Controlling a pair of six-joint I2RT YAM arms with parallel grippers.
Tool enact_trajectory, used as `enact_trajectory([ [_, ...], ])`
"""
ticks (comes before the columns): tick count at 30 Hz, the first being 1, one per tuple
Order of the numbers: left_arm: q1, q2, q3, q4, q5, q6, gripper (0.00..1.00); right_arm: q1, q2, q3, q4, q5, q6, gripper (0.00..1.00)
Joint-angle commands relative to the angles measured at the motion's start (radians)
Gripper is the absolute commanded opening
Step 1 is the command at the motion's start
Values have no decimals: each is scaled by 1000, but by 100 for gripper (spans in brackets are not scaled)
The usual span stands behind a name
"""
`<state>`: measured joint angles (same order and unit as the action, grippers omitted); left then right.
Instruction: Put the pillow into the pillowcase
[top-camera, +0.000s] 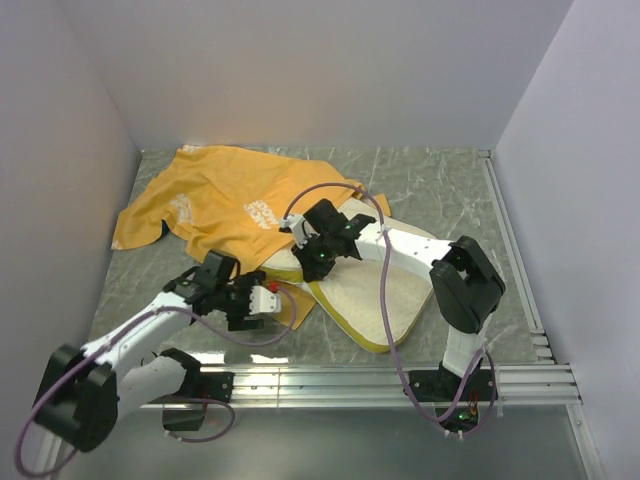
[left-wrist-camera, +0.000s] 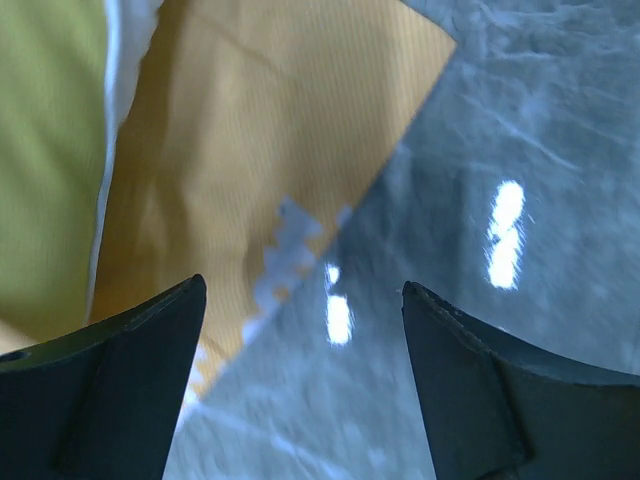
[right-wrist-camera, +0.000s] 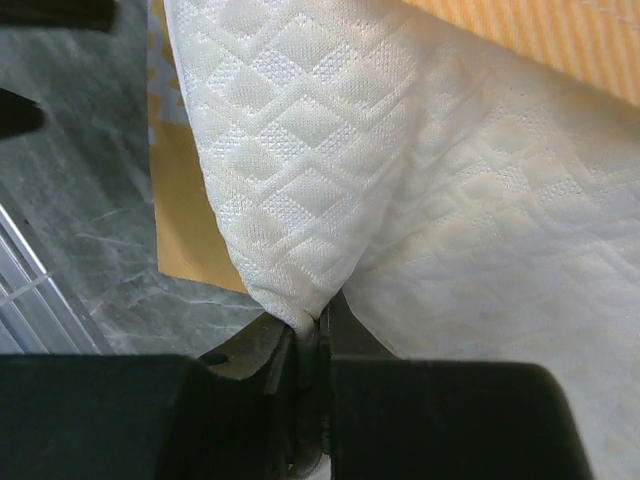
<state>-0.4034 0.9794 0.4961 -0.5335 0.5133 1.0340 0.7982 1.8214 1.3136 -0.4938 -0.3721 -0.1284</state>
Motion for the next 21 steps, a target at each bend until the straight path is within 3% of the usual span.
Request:
enact_trajectory([
  [1, -109, 112, 18, 227, -90, 12, 85, -1, -70, -5, 24, -79, 6, 0],
  [5, -186, 269, 64, 219, -122, 57, 77, -5, -77, -2, 18, -94, 9, 0],
  [8, -203, 367, 110, 184, -111, 86, 62, -13, -79, 1, 15, -106, 9, 0],
  [9, -212, 404, 137, 169, -95, 109, 46, -14, -77, 3, 17, -113, 15, 0],
  [11, -242, 430, 169, 116, -82, 112, 27, -20, -73, 7, 24, -131, 26, 0],
  [12, -261, 439, 186, 100, -59, 100, 8, -21, -68, 12, 35, -139, 38, 0],
  [13, -311, 436, 218, 81, -49, 86, 1, -19, -65, 15, 44, -152, 45, 0],
  [15, -374, 397, 251, 50, -23, 34, 0, -21, -40, 38, 64, -162, 78, 0],
  [19, -614, 354, 405, -35, 39, -81, 0, -21, 19, 105, 109, -175, 127, 0],
  [21, -670, 372, 467, -94, 79, -167, 0, -25, 55, 153, 138, -174, 194, 0],
])
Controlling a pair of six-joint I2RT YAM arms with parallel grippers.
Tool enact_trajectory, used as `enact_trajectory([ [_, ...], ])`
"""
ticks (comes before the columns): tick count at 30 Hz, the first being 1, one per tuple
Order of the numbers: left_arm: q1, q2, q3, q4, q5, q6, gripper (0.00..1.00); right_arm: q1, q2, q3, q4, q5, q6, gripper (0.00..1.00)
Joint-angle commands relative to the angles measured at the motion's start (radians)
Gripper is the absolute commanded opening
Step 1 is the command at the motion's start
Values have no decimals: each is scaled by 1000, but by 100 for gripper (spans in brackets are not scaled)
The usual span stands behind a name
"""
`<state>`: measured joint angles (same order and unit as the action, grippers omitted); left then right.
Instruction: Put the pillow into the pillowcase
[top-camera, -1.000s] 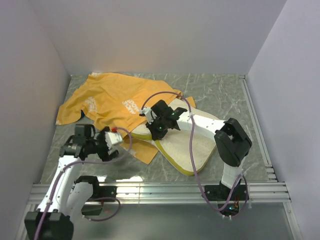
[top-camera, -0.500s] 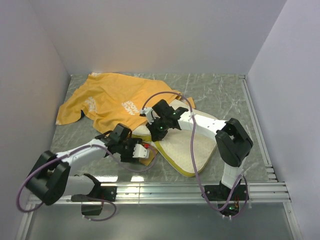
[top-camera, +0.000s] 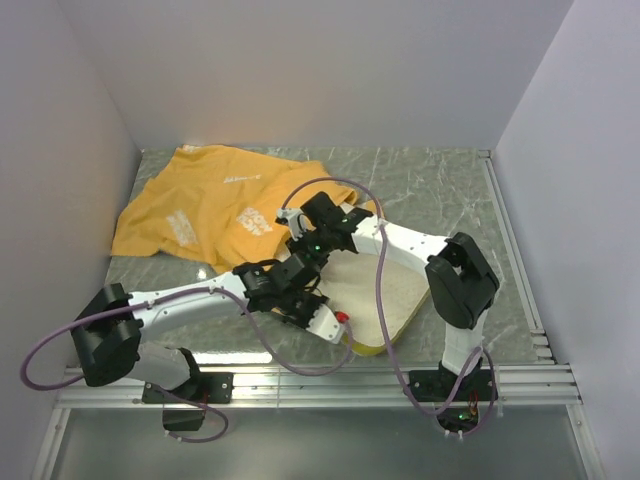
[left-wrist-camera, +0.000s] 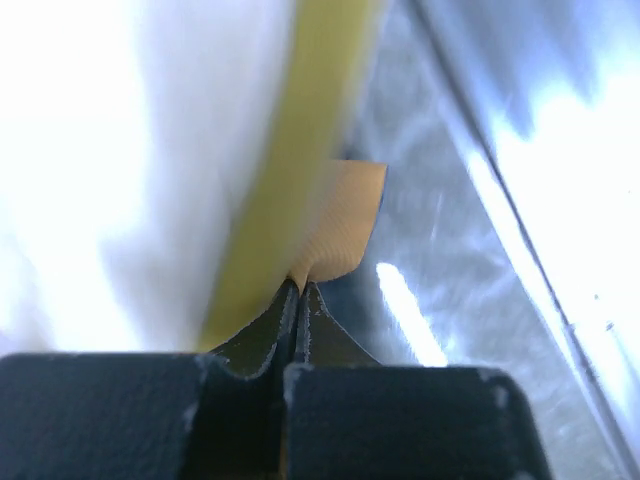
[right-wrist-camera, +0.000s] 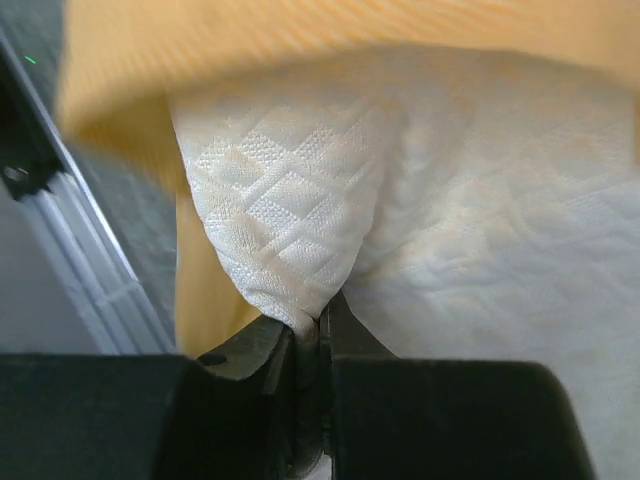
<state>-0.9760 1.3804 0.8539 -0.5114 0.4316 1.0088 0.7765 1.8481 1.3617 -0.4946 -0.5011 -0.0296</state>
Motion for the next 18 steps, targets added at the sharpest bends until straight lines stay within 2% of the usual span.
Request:
enact_trajectory([
  [1, -149, -29, 147, -125, 174, -163, 0, -5, 40, 120, 149, -39, 114, 0],
  [4, -248, -47, 160, -127, 174, -206, 0, -11, 75, 142, 229, 5, 183, 0],
  [8, -273, -49, 107, -104, 135, -234, 1, -17, 132, 126, 292, -2, 240, 0],
  [11, -271, -124, 31, -75, 95, -242, 27, -19, 114, 49, 312, -42, 232, 0],
  [12, -271, -145, 25, -79, 87, -265, 40, -20, 103, 28, 311, -62, 224, 0],
  [13, -268, -168, 20, -90, 93, -277, 45, -19, 94, 14, 298, -104, 218, 4],
  [14, -263, -194, 23, -110, 94, -289, 49, -22, 65, -7, 280, -123, 202, 24],
  [16, -227, -299, 39, -111, 107, -372, 59, -25, 11, -35, 226, -151, 182, 50],
  [17, -205, -360, 48, -111, 113, -401, 62, -31, -63, -70, 214, -168, 160, 73],
  [18, -181, -385, 75, -113, 116, -462, 64, -43, -104, -85, 179, -169, 146, 79],
])
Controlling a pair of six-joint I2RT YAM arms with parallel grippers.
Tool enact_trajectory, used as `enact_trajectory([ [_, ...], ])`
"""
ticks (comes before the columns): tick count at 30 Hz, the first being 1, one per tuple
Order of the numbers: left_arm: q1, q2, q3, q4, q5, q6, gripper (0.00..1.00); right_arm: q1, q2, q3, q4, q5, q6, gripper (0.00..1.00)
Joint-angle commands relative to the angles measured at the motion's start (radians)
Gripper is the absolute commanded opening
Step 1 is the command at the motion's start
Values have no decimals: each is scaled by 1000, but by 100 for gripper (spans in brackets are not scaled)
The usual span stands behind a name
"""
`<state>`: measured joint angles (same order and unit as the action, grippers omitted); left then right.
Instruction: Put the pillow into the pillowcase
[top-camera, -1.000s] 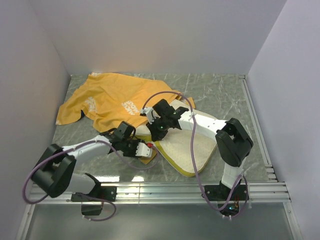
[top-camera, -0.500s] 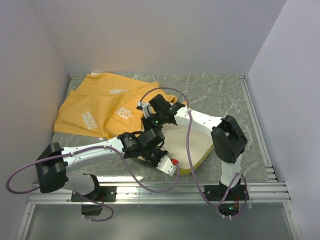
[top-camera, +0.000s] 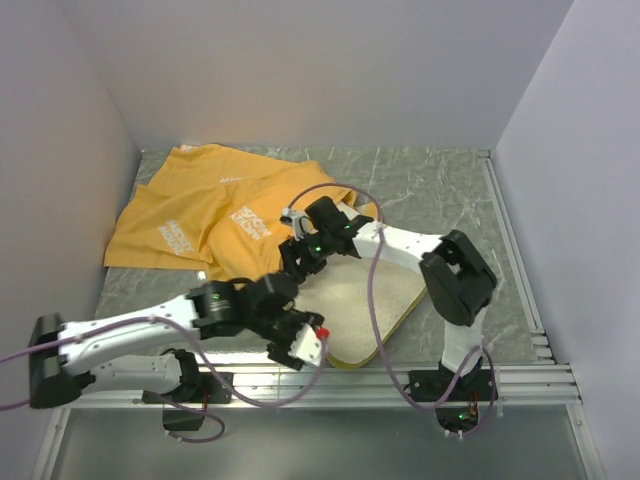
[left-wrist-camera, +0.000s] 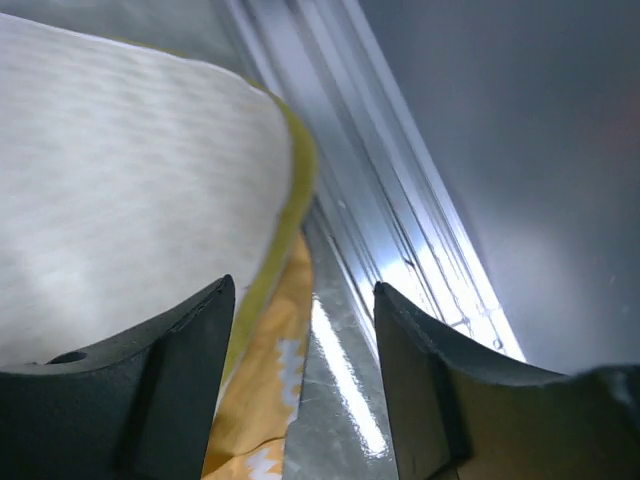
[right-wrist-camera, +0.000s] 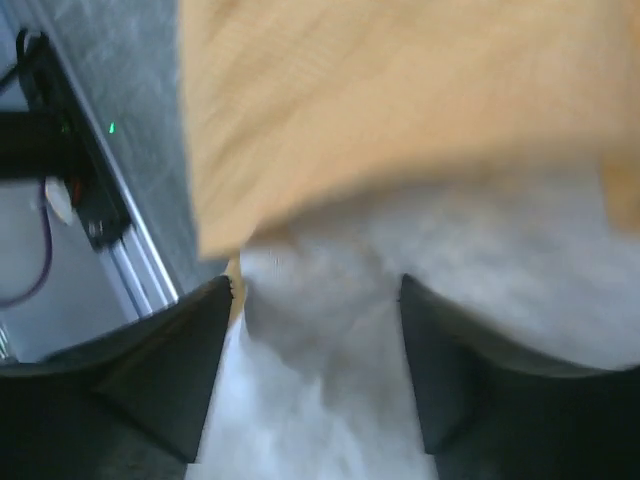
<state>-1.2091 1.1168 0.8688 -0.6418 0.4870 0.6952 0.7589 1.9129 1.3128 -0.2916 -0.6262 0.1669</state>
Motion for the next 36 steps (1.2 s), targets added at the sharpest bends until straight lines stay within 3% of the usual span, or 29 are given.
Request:
enact_trajectory([
  [1, 109, -139, 74, 8, 74, -176, 64, -33, -242, -47, -53, -46, -67, 80],
  [7, 400, -163, 124, 7, 53, -399, 63, -160, -445, -96, -294, -9, -220, 80],
  [12, 471, 59, 209, 138, -359, -559, 66, -349, -496, -141, -359, 172, -282, 84],
  [14, 471, 198, 269, 145, -543, -563, 65, -427, -471, -149, -357, 224, -291, 86],
  [17, 473, 340, 367, 171, -709, -527, 63, -496, -419, -150, -351, 275, -303, 87],
  [24, 493, 517, 398, 226, -830, -396, 60, -530, -296, -147, -400, 175, -322, 88],
  [27, 506, 563, 406, 209, -832, -358, 50, -530, -261, -145, -420, 148, -340, 87],
  [30, 511, 586, 433, 191, -794, -352, 25, -530, -226, -155, -400, 123, -339, 70],
  [31, 511, 591, 446, 186, -756, -349, 18, -529, -216, -152, -396, 109, -328, 55],
  [32, 511, 595, 476, 180, -727, -356, 7, -530, -209, -149, -393, 97, -320, 46],
  [33, 510, 595, 498, 148, -684, -361, 3, -530, -197, -144, -388, 57, -313, 39],
  [34, 508, 597, 515, 133, -585, -359, 0, -530, -196, -136, -388, 37, -304, 25],
  [36, 496, 581, 558, 110, -462, -378, 0, -530, -198, -132, -374, -12, -288, 7],
])
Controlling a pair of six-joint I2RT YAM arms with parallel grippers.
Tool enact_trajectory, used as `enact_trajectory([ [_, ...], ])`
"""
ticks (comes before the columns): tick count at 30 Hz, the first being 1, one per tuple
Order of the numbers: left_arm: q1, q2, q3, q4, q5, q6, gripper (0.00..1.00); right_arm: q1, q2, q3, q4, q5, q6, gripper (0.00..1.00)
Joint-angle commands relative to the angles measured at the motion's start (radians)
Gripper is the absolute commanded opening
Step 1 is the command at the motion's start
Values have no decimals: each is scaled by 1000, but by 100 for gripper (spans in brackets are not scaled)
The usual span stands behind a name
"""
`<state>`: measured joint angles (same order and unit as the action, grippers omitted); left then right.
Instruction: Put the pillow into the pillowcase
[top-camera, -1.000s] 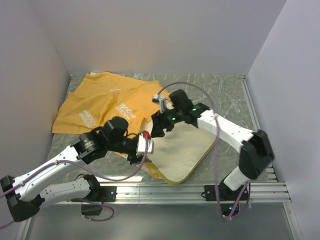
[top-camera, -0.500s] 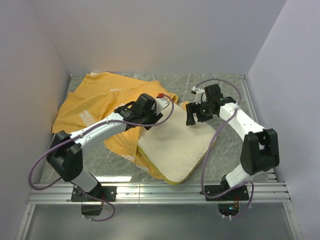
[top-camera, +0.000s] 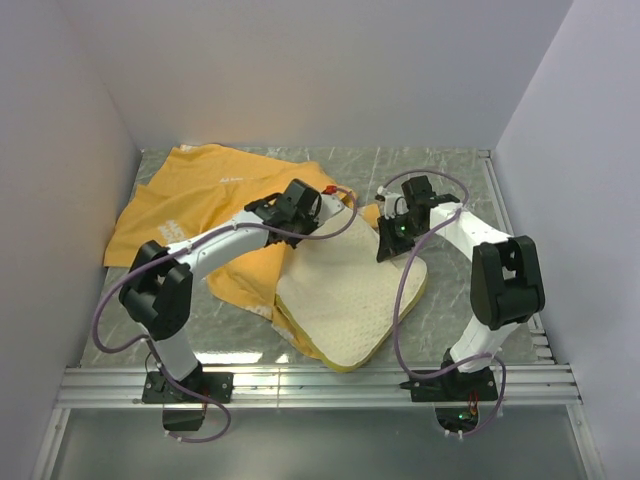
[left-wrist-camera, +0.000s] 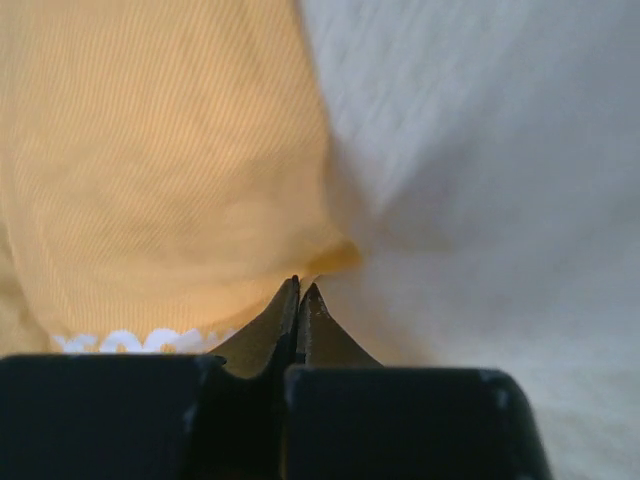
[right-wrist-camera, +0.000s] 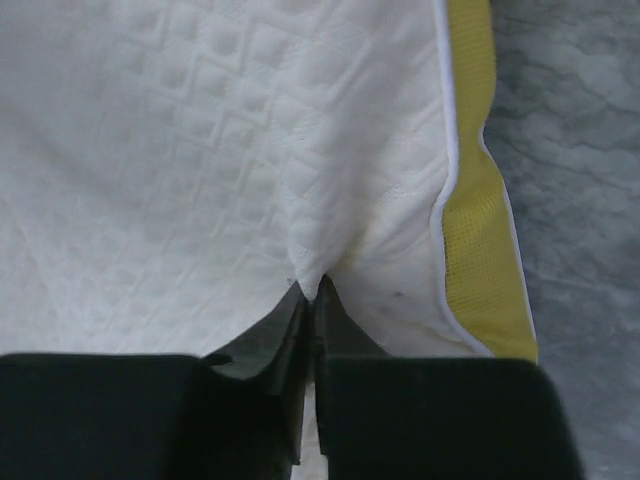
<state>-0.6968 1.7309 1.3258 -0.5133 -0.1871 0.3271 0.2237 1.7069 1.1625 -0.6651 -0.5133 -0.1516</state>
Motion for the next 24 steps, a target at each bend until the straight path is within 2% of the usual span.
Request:
enact_trajectory([
  [1, -23, -43, 110, -49, 294, -8, 0, 5, -1, 22, 4, -134, 49, 0],
  [3, -61, -85, 113, -57, 481, -30, 0, 6, -12, 19, 24, -158, 69, 0],
  [6, -150, -131, 77, -60, 638, -30, 0, 5, -39, 5, 57, -223, 130, 0],
  [9, -214, -130, 1, -86, 710, -7, 0, 6, -49, -9, 79, -270, 150, 0],
  [12, -208, -120, -104, -111, 770, 24, 0, 6, -87, -30, 87, -294, 176, 0],
  [15, -181, -155, -221, -102, 761, 93, 1, 11, -119, -73, 93, -310, 184, 0],
  [16, -169, -181, -243, -100, 746, 108, 3, 17, -144, -102, 91, -317, 173, 0],
  [18, -124, -200, -267, -134, 739, 151, 18, 44, -174, -124, 55, -320, 152, 0],
  [19, -106, -218, -263, -158, 755, 170, 25, 52, -181, -118, 27, -314, 80, 14],
  [20, -87, -232, -251, -175, 764, 187, 41, 51, -184, -110, -26, -317, 54, 29],
  [21, -43, -249, -241, -192, 785, 194, 48, 43, -200, -100, -46, -323, 34, 46],
  [22, -17, -289, -232, -235, 829, 197, 52, 16, -211, -63, -60, -317, 0, 77],
  [23, 11, -313, -212, -246, 854, 188, 59, -1, -223, -43, -62, -301, -6, 86],
  [24, 66, -338, -208, -248, 868, 167, 60, -18, -242, -20, -56, -272, -9, 87],
])
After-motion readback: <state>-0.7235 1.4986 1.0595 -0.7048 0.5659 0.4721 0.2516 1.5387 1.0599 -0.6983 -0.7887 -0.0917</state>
